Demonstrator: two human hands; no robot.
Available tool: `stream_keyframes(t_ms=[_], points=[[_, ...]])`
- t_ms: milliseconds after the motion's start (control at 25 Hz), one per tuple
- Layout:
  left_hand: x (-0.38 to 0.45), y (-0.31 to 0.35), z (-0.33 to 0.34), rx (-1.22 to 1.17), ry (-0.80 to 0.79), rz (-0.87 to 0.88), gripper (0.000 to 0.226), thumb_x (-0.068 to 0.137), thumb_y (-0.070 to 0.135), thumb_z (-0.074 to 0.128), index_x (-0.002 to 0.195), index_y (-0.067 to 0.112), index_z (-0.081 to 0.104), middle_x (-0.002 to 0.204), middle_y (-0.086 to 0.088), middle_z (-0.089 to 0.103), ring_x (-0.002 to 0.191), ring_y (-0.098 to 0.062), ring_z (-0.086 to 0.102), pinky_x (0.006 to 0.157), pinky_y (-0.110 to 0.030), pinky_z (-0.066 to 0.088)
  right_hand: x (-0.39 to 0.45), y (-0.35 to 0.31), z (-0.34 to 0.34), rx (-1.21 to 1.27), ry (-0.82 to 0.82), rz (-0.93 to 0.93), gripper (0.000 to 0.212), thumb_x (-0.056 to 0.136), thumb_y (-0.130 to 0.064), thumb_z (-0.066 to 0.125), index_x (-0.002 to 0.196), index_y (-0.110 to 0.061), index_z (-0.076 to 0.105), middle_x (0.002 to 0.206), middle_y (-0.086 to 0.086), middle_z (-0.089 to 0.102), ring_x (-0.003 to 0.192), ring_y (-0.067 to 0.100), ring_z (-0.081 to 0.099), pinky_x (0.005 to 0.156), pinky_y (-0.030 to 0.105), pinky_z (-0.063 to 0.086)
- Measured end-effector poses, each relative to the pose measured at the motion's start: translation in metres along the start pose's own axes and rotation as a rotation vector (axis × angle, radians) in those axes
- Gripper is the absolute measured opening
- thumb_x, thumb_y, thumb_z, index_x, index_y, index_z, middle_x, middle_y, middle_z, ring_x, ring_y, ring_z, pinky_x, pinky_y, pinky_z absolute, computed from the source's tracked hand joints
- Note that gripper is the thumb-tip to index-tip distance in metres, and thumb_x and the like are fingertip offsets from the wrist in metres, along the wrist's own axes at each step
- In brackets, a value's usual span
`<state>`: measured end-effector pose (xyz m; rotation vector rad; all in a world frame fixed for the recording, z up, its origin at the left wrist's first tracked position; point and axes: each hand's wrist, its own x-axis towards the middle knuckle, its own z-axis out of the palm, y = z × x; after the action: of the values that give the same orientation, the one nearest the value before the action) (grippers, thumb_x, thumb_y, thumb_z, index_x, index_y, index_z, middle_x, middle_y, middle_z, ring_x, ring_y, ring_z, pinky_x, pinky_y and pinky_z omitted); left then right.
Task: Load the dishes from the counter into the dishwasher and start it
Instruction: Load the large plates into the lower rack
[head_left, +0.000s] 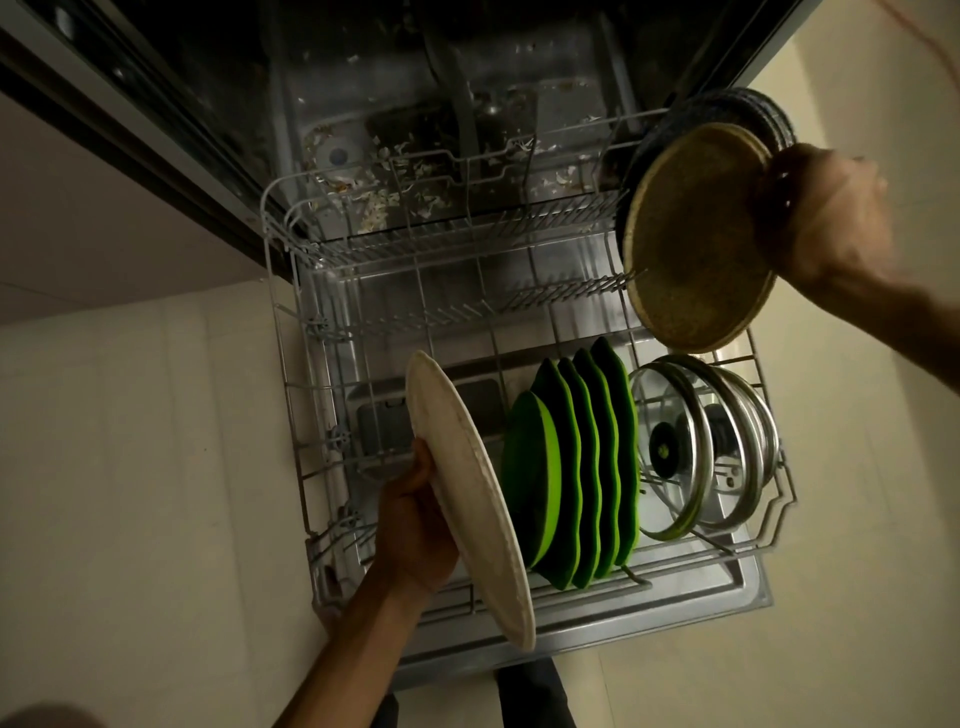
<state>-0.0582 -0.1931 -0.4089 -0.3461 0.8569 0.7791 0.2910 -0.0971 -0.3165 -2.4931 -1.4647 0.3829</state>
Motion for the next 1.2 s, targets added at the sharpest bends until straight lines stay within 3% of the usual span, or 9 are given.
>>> stream_keyframes(t_ms=[80, 200, 240, 320, 520, 720, 880, 1080, 1200], points=[[0.000, 0.002, -0.003, -0.026, -0.105, 0.012, 0.050, 0.096, 0.016, 0.025, 0.115, -0.012, 0.063, 0.102, -0.028, 0.068, 0.095, -0.038, 0.068, 0.083, -0.040, 0.056, 0.010, 0.000, 0.004, 0.005, 0.005, 0.016, 0.021, 0.097, -0.004, 0.052, 0.117, -0.002, 0.060, 0.096, 0.010, 0.058, 0.084, 0.023, 0.056, 0.074, 0.032, 0.047], [0.006, 0.001, -0.009, 0.009, 0.001, -0.014, 0.048, 0.092, 0.016, 0.031, 0.098, -0.011, 0.071, 0.083, -0.027, 0.069, 0.074, -0.037, 0.070, 0.066, -0.039, 0.059, 0.021, 0.002, 0.009, 0.002, 0.005, 0.018, 0.024, 0.098, -0.006, 0.053, 0.120, 0.000, 0.059, 0.102, 0.015, 0.061, 0.087, 0.026, 0.058, 0.076, 0.030, 0.045], [0.006, 0.001, -0.012, -0.054, -0.087, -0.044, 0.053, 0.094, 0.018, 0.025, 0.106, -0.012, 0.068, 0.093, -0.028, 0.069, 0.084, -0.038, 0.070, 0.074, -0.040, 0.058, 0.023, 0.002, 0.009, 0.002, 0.005, 0.019, 0.024, 0.098, -0.007, 0.053, 0.120, 0.001, 0.058, 0.106, 0.019, 0.062, 0.091, 0.030, 0.061, 0.077, 0.032, 0.046], [0.004, 0.004, -0.014, 0.009, 0.022, 0.014, 0.062, 0.097, 0.022, 0.013, 0.123, -0.013, 0.058, 0.113, -0.031, 0.064, 0.105, -0.039, 0.064, 0.092, -0.043, 0.052, 0.027, 0.002, 0.010, 0.000, 0.013, 0.024, 0.025, 0.098, -0.007, 0.053, 0.121, 0.001, 0.058, 0.111, 0.021, 0.062, 0.098, 0.034, 0.062, 0.078, 0.034, 0.048], [0.005, -0.006, 0.005, 0.011, 0.018, 0.036, 0.042, 0.080, 0.019, 0.039, 0.065, 0.002, 0.075, 0.055, -0.010, 0.063, 0.044, -0.020, 0.063, 0.041, -0.022, 0.052, 0.031, -0.001, 0.007, 0.021, 0.025, 0.003, 0.029, 0.099, -0.008, 0.051, 0.126, 0.001, 0.055, 0.116, 0.021, 0.062, 0.099, 0.028, 0.060, 0.080, 0.032, 0.046], [0.002, -0.007, 0.014, 0.070, 0.051, 0.042, 0.011, 0.063, 0.013, 0.074, 0.069, 0.003, 0.075, 0.058, -0.009, 0.064, 0.046, -0.019, 0.063, 0.042, -0.022, 0.052, 0.040, -0.001, 0.006, -0.003, 0.061, -0.021, 0.030, 0.097, -0.006, 0.053, 0.126, 0.000, 0.056, 0.116, 0.021, 0.063, 0.102, 0.034, 0.061, 0.084, 0.035, 0.050], [-0.001, -0.009, 0.023, 0.106, 0.085, 0.052, 0.030, 0.073, 0.020, 0.051, 0.058, 0.006, 0.073, 0.051, -0.006, 0.061, 0.040, -0.016, 0.059, 0.037, -0.018, 0.047, 0.041, 0.000, 0.003, -0.034, 0.080, -0.041, 0.031, 0.094, -0.006, 0.056, 0.124, -0.001, 0.056, 0.115, 0.020, 0.063, 0.101, 0.034, 0.061, 0.082, 0.039, 0.051], [-0.002, -0.007, 0.022, 0.113, 0.064, 0.034, 0.023, 0.050, 0.013, 0.084, 0.069, 0.004, 0.075, 0.058, -0.008, 0.064, 0.045, -0.018, 0.063, 0.042, -0.020, 0.051, 0.026, 0.002, -0.004, 0.010, 0.066, -0.032, 0.036, 0.090, -0.006, 0.060, 0.125, -0.001, 0.055, 0.115, 0.018, 0.063, 0.102, 0.035, 0.061, 0.083, 0.042, 0.053], [-0.004, -0.007, 0.026, 0.123, 0.114, 0.054, 0.025, 0.072, 0.020, 0.056, 0.061, 0.006, 0.074, 0.053, -0.006, 0.062, 0.040, -0.015, 0.060, 0.037, -0.018, 0.048, -0.001, -0.009, -0.012, 0.050, 0.050, -0.008, 0.039, 0.089, -0.010, 0.062, 0.126, -0.004, 0.052, 0.116, 0.013, 0.063, 0.100, 0.034, 0.062, 0.079, 0.040, 0.056]])
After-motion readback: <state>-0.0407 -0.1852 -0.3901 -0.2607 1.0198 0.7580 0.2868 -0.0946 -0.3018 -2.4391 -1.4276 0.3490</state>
